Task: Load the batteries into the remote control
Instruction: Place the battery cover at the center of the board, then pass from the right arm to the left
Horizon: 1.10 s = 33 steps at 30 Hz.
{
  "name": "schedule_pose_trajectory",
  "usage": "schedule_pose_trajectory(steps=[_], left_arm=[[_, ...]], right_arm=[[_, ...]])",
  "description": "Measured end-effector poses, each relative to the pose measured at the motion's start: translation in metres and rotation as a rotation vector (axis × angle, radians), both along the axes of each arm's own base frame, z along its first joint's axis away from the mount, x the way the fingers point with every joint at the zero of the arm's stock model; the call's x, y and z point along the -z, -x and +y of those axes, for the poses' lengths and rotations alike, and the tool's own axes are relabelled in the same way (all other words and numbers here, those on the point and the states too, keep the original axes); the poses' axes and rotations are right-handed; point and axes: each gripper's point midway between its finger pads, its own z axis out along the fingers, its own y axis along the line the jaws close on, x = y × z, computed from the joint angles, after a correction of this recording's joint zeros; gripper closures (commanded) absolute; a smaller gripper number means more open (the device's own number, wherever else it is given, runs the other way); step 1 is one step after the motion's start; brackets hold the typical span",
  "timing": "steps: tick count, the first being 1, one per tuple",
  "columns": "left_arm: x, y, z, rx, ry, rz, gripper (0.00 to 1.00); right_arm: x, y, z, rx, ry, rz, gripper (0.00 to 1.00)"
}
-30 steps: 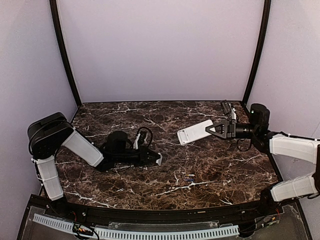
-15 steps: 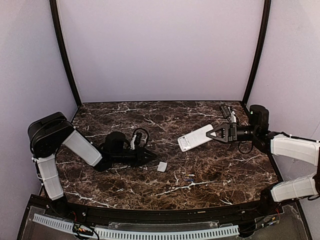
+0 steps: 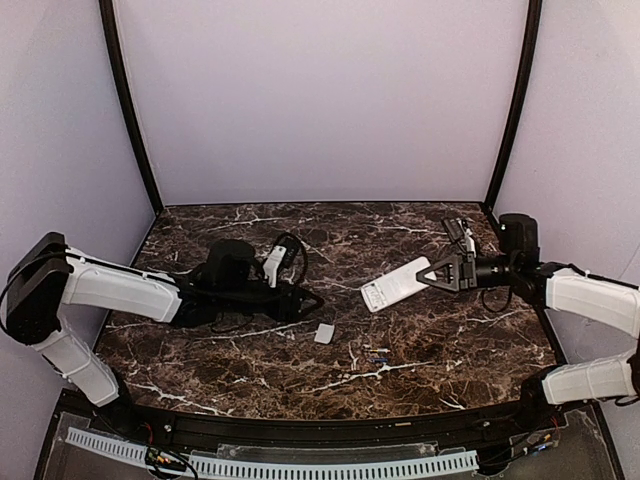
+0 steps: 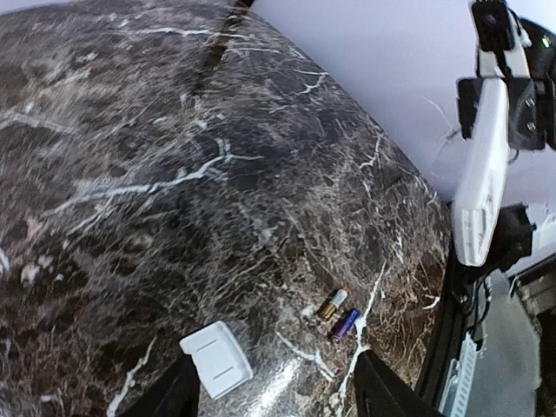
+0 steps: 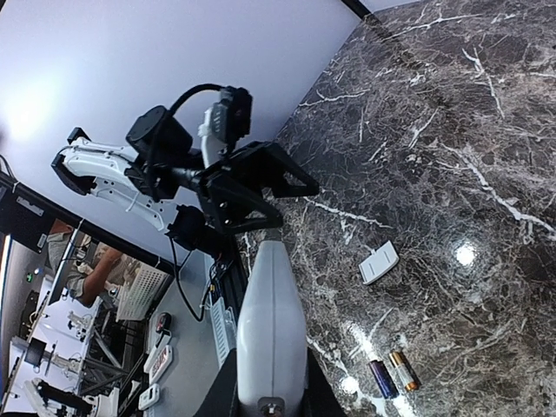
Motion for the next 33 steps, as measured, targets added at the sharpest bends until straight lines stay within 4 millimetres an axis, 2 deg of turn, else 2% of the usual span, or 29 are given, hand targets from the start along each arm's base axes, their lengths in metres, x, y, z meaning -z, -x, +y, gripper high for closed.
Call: schedule_pose_trajectory(steps=[3, 5, 7, 11, 14, 16, 19, 21, 24, 27, 33], left_arm=[[-0.018, 0.024, -0.031, 0.132, -0.096, -0.171, 0.47], [-0.017, 0.038, -0.045, 0.21, -0.16, -0.243, 0.52], [-0.007, 0.052, -0.056, 0.289, -0.222, -0.294, 0.53], [0.017, 0.063, -0.054, 0.376, -0.318, -0.328, 0.46], [0.021, 0.066, -0.054, 0.417, -0.34, -0.353, 0.42], [0.015, 0.067, -0.058, 0.438, -0.336, -0.37, 0.38], [-0.006, 0.066, -0.07, 0.454, -0.304, -0.403, 0.18], [-0.02, 0.063, -0.077, 0.454, -0.28, -0.429, 0.15], [-0.036, 0.061, -0.084, 0.452, -0.252, -0.442, 0.16], [-0.048, 0.061, -0.09, 0.46, -0.222, -0.442, 0.21], [-0.064, 0.076, -0.109, 0.542, -0.128, -0.358, 0.26]], right_arm=[[0.002, -0.001, -0.006, 0.024, 0.016, -0.003, 1.0], [0.001, -0.004, -0.012, 0.045, 0.019, -0.01, 1.0], [0.0, -0.006, -0.018, 0.063, 0.022, -0.016, 1.0], [-0.002, -0.003, -0.024, 0.067, 0.017, -0.031, 1.0], [0.001, 0.003, -0.025, 0.041, 0.018, -0.024, 1.0], [0.005, 0.007, -0.025, 0.024, 0.023, -0.013, 1.0], [0.01, 0.014, -0.025, 0.002, 0.031, 0.003, 1.0], [0.012, 0.018, -0.024, -0.012, 0.033, 0.008, 1.0], [0.013, 0.025, -0.02, -0.043, 0.035, 0.01, 1.0], [0.015, 0.033, -0.013, -0.084, 0.036, 0.01, 1.0], [0.008, 0.047, 0.001, -0.171, 0.036, -0.018, 1.0]])
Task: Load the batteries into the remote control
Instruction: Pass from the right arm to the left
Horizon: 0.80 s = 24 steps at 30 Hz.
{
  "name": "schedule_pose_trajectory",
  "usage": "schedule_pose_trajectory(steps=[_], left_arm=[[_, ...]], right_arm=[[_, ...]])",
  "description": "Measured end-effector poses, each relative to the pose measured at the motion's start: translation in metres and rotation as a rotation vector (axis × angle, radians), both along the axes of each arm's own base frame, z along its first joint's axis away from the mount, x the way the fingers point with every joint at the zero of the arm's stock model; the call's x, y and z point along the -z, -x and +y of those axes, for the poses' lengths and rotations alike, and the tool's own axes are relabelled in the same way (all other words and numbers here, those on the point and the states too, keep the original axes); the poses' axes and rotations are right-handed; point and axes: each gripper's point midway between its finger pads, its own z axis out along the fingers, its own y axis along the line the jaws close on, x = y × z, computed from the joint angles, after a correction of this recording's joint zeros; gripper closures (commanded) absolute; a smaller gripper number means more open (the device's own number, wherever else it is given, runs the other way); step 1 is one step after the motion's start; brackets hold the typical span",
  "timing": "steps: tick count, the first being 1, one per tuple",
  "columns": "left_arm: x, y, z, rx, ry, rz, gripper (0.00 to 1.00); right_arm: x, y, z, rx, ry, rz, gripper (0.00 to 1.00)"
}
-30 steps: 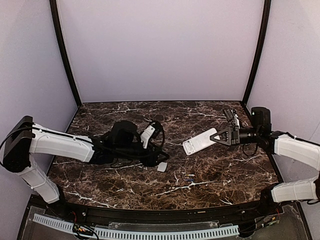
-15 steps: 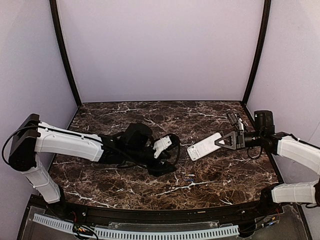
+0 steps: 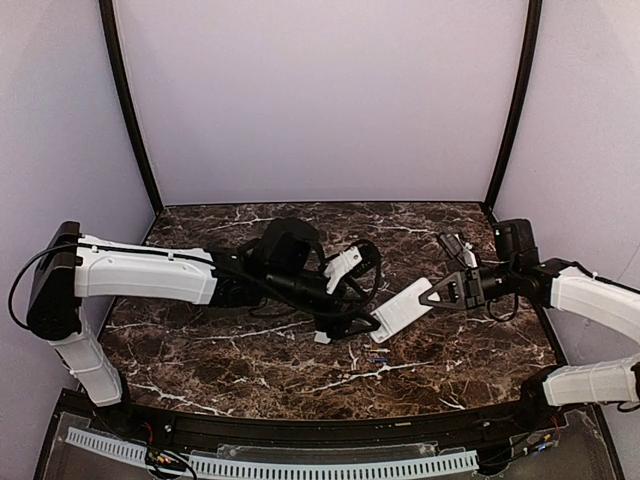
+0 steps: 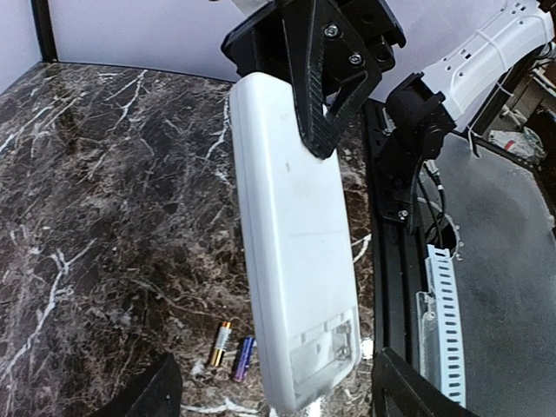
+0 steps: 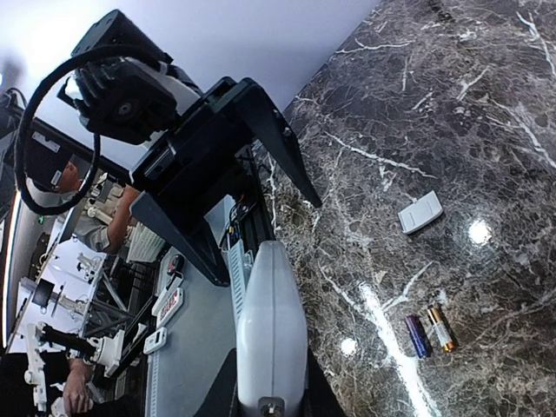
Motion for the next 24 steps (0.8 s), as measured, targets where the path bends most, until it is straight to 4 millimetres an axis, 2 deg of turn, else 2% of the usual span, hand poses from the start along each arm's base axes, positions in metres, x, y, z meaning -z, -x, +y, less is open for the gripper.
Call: schedule_pose_trajectory(steps=[4, 8, 10, 12, 18, 21, 23, 24], left_arm=[[-0.001, 0.014, -0.004, 0.053, 0.01, 0.09, 0.32], [-0.007, 0.028, -0.005, 0.107, 0.029, 0.179, 0.43], [-0.009, 0.034, -0.005, 0.128, 0.037, 0.215, 0.5], [-0.011, 0.038, -0.005, 0.142, 0.041, 0.243, 0.63], [-0.015, 0.045, -0.005, 0.172, 0.056, 0.283, 0.86], [-0.015, 0.05, -0.004, 0.188, 0.067, 0.314, 0.93], [-0.016, 0.05, -0.004, 0.185, 0.079, 0.319, 0.97], [-0.016, 0.05, -0.004, 0.182, 0.089, 0.319, 0.98]], right_arm=[[-0.011, 0.008, 0.009, -0.053, -0.012, -0.047, 1.0], [-0.017, 0.019, 0.02, -0.111, -0.016, -0.082, 1.0], [-0.022, 0.024, 0.025, -0.136, -0.016, -0.1, 1.0], [-0.028, 0.027, 0.029, -0.157, -0.018, -0.124, 1.0], [-0.041, 0.028, 0.035, -0.185, -0.016, -0.199, 1.0], [-0.043, 0.03, 0.037, -0.204, -0.024, -0.244, 0.86], [-0.044, 0.031, 0.038, -0.206, -0.022, -0.248, 0.68], [-0.044, 0.031, 0.038, -0.206, -0.022, -0.248, 0.63]])
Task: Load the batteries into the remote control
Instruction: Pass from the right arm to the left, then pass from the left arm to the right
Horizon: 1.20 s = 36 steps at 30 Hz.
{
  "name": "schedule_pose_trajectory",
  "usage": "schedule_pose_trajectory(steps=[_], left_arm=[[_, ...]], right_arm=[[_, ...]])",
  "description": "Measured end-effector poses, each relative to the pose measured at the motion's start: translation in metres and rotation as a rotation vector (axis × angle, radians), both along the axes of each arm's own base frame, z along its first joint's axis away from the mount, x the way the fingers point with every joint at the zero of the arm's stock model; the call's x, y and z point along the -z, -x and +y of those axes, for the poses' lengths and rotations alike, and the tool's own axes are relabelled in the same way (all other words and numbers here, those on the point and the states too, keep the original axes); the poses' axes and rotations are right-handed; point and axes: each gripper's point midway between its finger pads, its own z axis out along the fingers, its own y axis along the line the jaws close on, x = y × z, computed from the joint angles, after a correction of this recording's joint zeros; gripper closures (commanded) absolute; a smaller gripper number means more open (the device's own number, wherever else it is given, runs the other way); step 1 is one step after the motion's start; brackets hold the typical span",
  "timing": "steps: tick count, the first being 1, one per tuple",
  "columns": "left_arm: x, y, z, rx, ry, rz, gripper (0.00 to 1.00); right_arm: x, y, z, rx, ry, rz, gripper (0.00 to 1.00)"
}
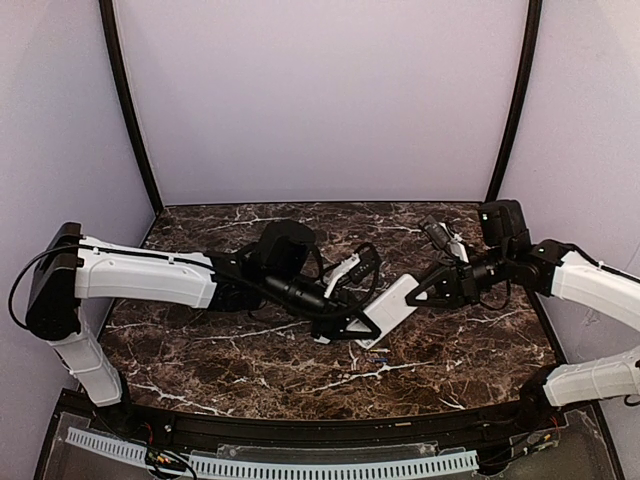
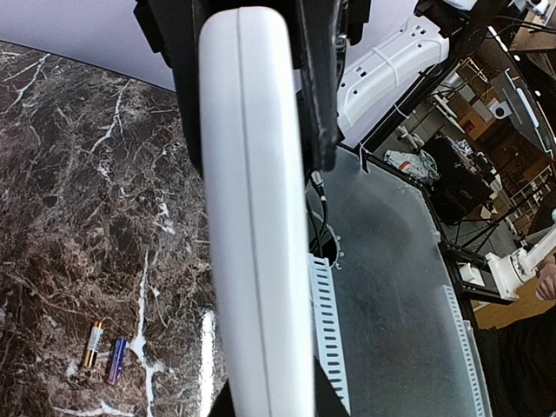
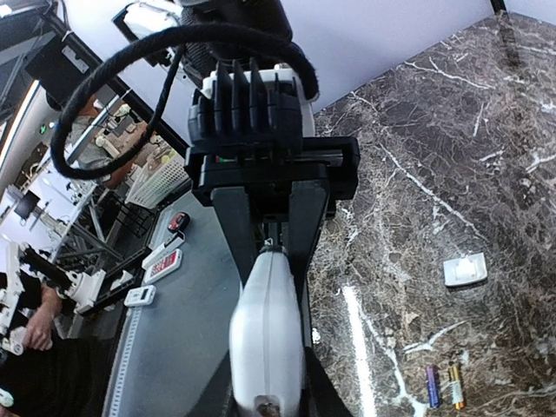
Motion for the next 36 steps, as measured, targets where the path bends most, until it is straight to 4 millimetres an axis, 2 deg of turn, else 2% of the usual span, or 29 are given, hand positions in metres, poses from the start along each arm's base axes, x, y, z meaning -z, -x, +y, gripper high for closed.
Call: schedule_pose_trajectory(steps=[4, 8, 19, 28, 31, 35, 36], left_arm=[[0.0, -0.005, 0.003, -0.037, 0.036, 0.001, 1.0], [-0.004, -0.017, 0.005, -0.096, 0.091, 0.019, 1.0], [-0.02, -0.038, 0.004, -0.224, 0.217, 0.031, 1.0], [-0.032, -0.045, 0.006, -0.267, 0.291, 0.044, 1.0], [-0.033, -0.046, 0.008, -0.272, 0.303, 0.052, 1.0], [-0.031, -0.05, 0.013, -0.288, 0.31, 0.069, 0.92], [-0.031, -0.051, 0.014, -0.293, 0.31, 0.077, 0.85]], right_arm=[[-0.008, -0.004, 0.002, 0.015, -0.015, 0.023, 0.52], [-0.021, -0.013, 0.007, 0.04, -0.072, 0.005, 0.48], [-0.021, -0.039, 0.028, 0.109, -0.146, 0.048, 0.49], [-0.021, -0.043, 0.05, 0.064, -0.196, 0.1, 0.65], [-0.025, -0.044, 0.053, 0.058, -0.217, 0.1, 0.75], [-0.026, -0.046, 0.056, 0.05, -0.231, 0.105, 0.91], [-0.024, -0.047, 0.057, 0.052, -0.232, 0.104, 0.94]])
